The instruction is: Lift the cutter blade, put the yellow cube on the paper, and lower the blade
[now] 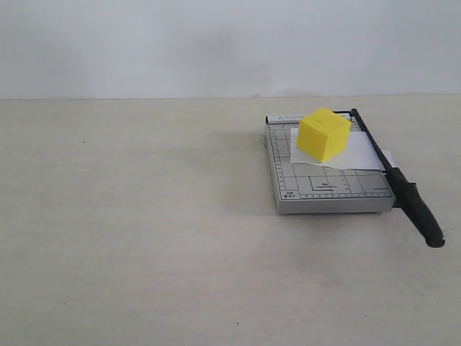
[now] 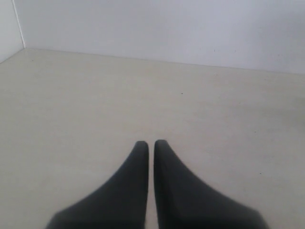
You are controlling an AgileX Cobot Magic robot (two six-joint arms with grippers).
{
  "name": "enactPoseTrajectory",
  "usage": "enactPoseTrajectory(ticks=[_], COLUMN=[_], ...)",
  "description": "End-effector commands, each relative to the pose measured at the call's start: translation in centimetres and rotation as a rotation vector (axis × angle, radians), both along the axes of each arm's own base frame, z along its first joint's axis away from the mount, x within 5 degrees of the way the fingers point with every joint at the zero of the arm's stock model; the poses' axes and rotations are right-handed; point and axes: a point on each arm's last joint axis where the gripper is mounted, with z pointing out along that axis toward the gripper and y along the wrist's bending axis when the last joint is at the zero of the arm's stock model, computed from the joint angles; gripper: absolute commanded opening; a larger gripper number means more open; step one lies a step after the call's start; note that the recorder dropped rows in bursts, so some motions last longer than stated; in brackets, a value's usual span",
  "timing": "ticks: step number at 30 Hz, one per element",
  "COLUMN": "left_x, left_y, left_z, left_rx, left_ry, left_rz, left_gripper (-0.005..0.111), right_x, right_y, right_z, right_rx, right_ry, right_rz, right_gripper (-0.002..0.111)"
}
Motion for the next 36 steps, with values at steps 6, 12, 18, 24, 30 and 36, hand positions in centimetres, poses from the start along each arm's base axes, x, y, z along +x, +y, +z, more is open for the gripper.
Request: enactPoseTrajectory(ticks=[6, 12, 18, 24, 30, 36], left_x=[0.0, 0.0, -0.6, -1.8, -2.1, -2.0], left_y=[0.0, 0.0, 0.0, 0.0, 0.0, -0.4], left_z=[0.0, 0.0, 0.1, 0.4, -0.9, -0.8], left_rx=[-0.016, -0.016, 0.019, 0.2, 0.126, -0.043], left_ry=[-0.014, -0.014, -0.035, -0.084, 0.052, 0.019], left_rz=[0.001, 0.001, 0.005, -0.016, -0.011, -0.017], left_gripper=[0.004, 0.004, 0.004, 0.004, 0.004, 0.004], right_x=[0.0, 0.0, 0.0, 0.0, 0.0, 0.0], right_y=[-0.3, -0.3, -0.3, -0.3, -0.3, -0.3], right_z=[0.0, 0.0, 0.0, 0.0, 0.0, 0.0], right_rx=[0.01, 0.01, 0.01, 0.01, 0.01, 0.01], right_ry=[-0.017, -0.017, -0.015, -0.015, -0.018, -0.018], right_rz=[-0.039, -0.039, -0.04, -0.04, -0.039, -0.039], right_gripper=[-0.001, -0.001, -0.001, -0.001, -0.001, -0.001])
